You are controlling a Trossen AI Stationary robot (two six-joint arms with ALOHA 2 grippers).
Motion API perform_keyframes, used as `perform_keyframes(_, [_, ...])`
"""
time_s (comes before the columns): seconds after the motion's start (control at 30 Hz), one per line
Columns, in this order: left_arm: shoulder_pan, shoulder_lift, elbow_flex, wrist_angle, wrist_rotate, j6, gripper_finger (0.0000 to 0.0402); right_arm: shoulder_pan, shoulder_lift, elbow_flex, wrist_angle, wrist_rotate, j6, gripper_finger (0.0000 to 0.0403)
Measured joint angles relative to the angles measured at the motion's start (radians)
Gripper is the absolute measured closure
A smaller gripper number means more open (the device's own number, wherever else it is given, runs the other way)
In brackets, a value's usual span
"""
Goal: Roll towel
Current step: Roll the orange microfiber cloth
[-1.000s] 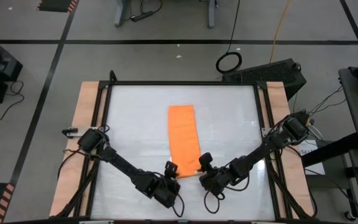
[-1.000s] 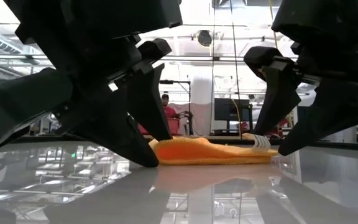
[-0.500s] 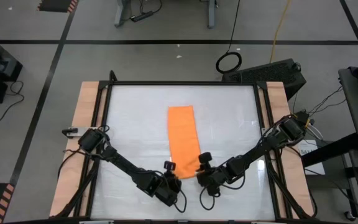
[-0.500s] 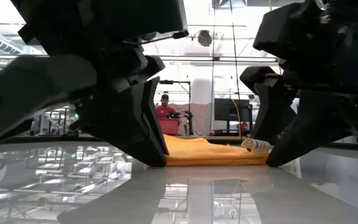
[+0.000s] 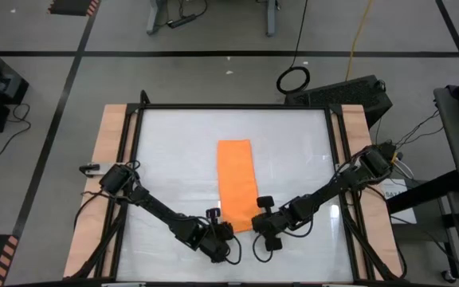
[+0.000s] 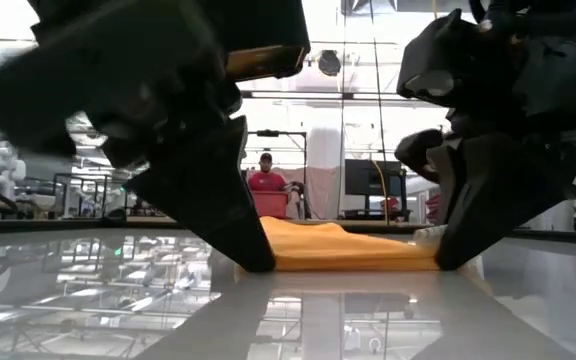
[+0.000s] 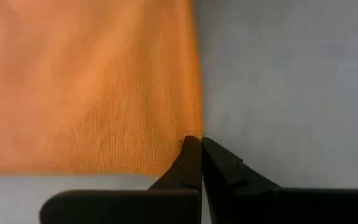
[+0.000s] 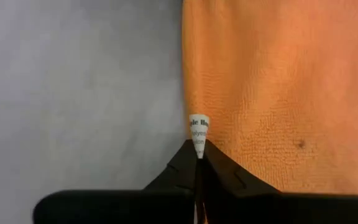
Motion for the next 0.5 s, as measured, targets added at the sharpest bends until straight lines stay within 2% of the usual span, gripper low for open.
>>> perform_keyframes(0.2, [0.041, -0.022, 0.001, 0.102, 0.256, -0.123, 0.0399, -0.06, -0.041, -0.002, -0.024, -0.261, 0.111, 0.0401])
perform_keyframes(0.37, [0.071, -0.022, 0.001, 0.111, 0.356, -0.21, 0.04, -0.102, -0.044, -0.002, -0.018, -0.392, 0.158, 0.0402])
perform_keyframes(0.5, [0.101, -0.023, 0.002, 0.101, 0.431, -0.235, 0.04, -0.128, -0.045, -0.002, -0.017, -0.448, 0.159, 0.0402])
